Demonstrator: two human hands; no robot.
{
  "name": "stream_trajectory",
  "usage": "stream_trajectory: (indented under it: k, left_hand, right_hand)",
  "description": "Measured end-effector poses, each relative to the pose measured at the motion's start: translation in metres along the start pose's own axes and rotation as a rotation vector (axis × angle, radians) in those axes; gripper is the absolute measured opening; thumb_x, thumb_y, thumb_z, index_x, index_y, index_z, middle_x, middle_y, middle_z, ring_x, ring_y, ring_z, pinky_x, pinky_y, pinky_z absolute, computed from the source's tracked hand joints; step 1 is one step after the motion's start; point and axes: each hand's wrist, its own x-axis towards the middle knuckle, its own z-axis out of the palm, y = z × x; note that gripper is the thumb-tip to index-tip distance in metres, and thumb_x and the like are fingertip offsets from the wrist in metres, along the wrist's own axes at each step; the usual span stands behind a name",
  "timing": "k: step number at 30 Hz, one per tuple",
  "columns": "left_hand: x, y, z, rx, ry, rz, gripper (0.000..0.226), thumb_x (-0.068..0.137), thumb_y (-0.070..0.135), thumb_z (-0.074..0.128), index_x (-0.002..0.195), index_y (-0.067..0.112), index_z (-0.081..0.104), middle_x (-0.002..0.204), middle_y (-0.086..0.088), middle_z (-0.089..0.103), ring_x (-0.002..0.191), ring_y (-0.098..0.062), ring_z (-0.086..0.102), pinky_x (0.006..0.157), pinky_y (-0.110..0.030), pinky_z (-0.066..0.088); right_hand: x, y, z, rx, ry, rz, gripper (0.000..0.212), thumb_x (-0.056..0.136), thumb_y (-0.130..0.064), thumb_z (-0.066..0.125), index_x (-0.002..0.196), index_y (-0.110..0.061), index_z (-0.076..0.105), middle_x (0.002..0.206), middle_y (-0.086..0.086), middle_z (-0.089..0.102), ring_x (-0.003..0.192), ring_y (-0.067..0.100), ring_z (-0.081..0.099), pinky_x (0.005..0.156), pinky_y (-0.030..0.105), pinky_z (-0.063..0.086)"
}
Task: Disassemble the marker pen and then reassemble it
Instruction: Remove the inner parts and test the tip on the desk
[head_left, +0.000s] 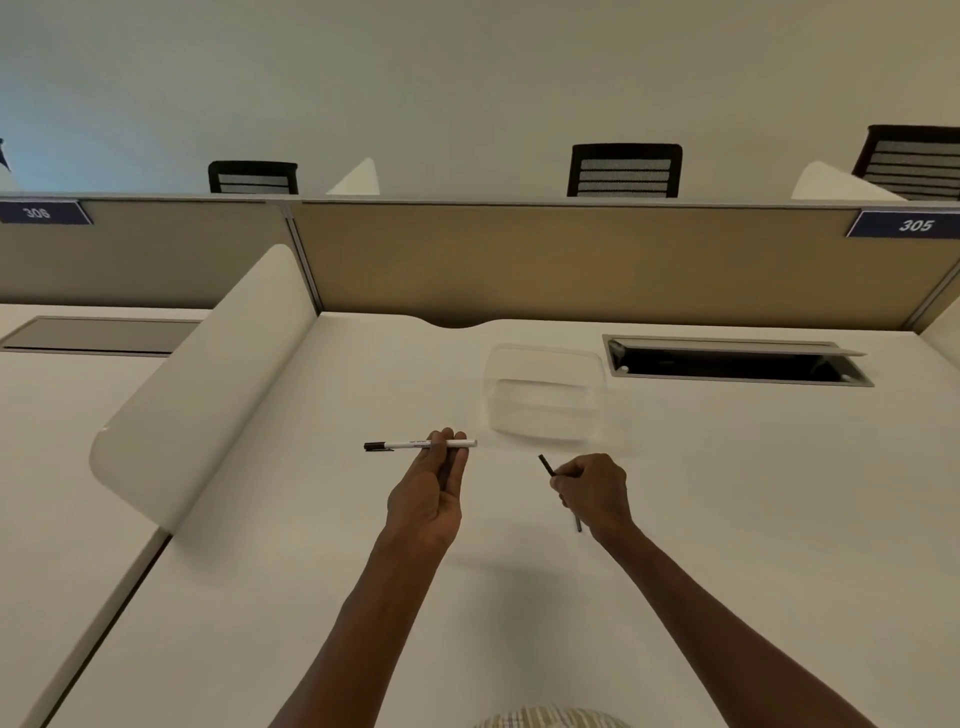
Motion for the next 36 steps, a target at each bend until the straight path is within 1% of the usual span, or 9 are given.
stream_trajectory:
  k: [4, 7, 10, 14, 18, 22, 30, 33, 36]
  left_hand:
    - [0.003, -0.003, -0.004, -0.003, 0.007, -0.023, 0.016, 0.089, 0.004, 0.064, 0.102, -0.005, 0.066, 0.106, -0.014, 0.07, 0.104, -0.025, 0.068, 0.08, -0.033, 0.059]
    - [0.006, -0.003, -0.005, 0.004, 0.009, -0.031, 0.017, 0.088, 0.004, 0.065, 0.103, -0.005, 0.065, 0.105, -0.014, 0.07, 0.101, -0.024, 0.069, 0.075, -0.032, 0.06]
    - [0.009, -0.001, -0.006, 0.015, 0.016, -0.039, 0.015, 0.088, 0.004, 0.065, 0.099, -0.005, 0.067, 0.1, -0.014, 0.071, 0.095, -0.023, 0.07, 0.075, -0.031, 0.06]
    - [0.013, 0.001, -0.006, 0.025, 0.016, -0.047, 0.017, 0.088, 0.004, 0.065, 0.102, -0.006, 0.066, 0.098, -0.014, 0.071, 0.096, -0.023, 0.069, 0.077, -0.032, 0.059]
    - [0.017, -0.002, -0.009, 0.028, 0.021, -0.052, 0.021, 0.088, 0.004, 0.066, 0.106, -0.007, 0.065, 0.096, -0.014, 0.072, 0.089, -0.022, 0.072, 0.077, -0.032, 0.06]
    - [0.018, -0.005, -0.011, 0.038, 0.027, -0.065, 0.022, 0.087, 0.006, 0.066, 0.105, -0.007, 0.066, 0.09, -0.013, 0.074, 0.08, -0.021, 0.074, 0.078, -0.032, 0.059]
    - [0.016, -0.004, -0.01, 0.034, 0.019, -0.067, 0.022, 0.087, 0.005, 0.066, 0.106, -0.006, 0.066, 0.097, -0.014, 0.073, 0.084, -0.021, 0.073, 0.075, -0.031, 0.06]
    - [0.015, -0.002, -0.01, 0.038, 0.012, -0.071, 0.019, 0.087, 0.005, 0.067, 0.103, -0.006, 0.067, 0.093, -0.013, 0.073, 0.081, -0.02, 0.074, 0.074, -0.03, 0.061]
    - [0.014, -0.003, -0.009, 0.04, 0.004, -0.076, 0.018, 0.086, 0.006, 0.068, 0.1, -0.005, 0.068, 0.092, -0.013, 0.074, 0.083, -0.02, 0.074, 0.073, -0.029, 0.061]
  right_hand:
    - [0.006, 0.019, 0.02, -0.094, 0.004, 0.034, 0.008, 0.072, -0.008, 0.068, 0.066, -0.012, 0.069, 0.07, 0.005, 0.071, 0.067, 0.025, 0.069, 0.067, 0.037, 0.058]
    - [0.006, 0.027, 0.031, -0.152, 0.02, 0.029, 0.004, 0.075, -0.007, 0.068, 0.072, -0.008, 0.07, 0.078, 0.006, 0.072, 0.074, 0.023, 0.067, 0.059, 0.024, 0.043]
    - [0.007, 0.033, 0.041, -0.182, 0.016, 0.023, 0.005, 0.076, -0.008, 0.069, 0.071, -0.007, 0.069, 0.078, 0.008, 0.072, 0.076, 0.024, 0.066, 0.06, 0.022, 0.035]
    - [0.009, 0.039, 0.051, -0.235, 0.003, 0.009, 0.006, 0.075, -0.005, 0.063, 0.072, -0.003, 0.068, 0.075, 0.011, 0.071, 0.078, 0.027, 0.066, 0.061, 0.024, 0.037]
    - [0.012, 0.041, 0.057, -0.294, 0.004, -0.026, 0.013, 0.078, -0.008, 0.062, 0.081, 0.003, 0.068, 0.08, 0.015, 0.07, 0.082, 0.031, 0.066, 0.067, 0.032, 0.048]
    - [0.014, 0.04, 0.061, -0.352, -0.011, -0.033, 0.016, 0.078, -0.011, 0.061, 0.082, 0.003, 0.066, 0.082, 0.019, 0.068, 0.087, 0.035, 0.063, 0.067, 0.029, 0.041]
    - [0.014, 0.038, 0.06, -0.417, -0.023, -0.053, 0.016, 0.079, -0.013, 0.062, 0.085, 0.002, 0.062, 0.087, 0.018, 0.068, 0.093, 0.035, 0.061, 0.075, 0.034, 0.046]
    - [0.014, 0.035, 0.059, -0.419, -0.034, -0.043, 0.018, 0.079, -0.014, 0.062, 0.086, 0.003, 0.062, 0.088, 0.018, 0.068, 0.092, 0.035, 0.062, 0.074, 0.035, 0.047]
    - [0.014, 0.032, 0.053, -0.386, -0.04, -0.001, 0.022, 0.079, -0.02, 0.065, 0.082, 0.001, 0.062, 0.083, 0.016, 0.068, 0.087, 0.032, 0.063, 0.064, 0.029, 0.043]
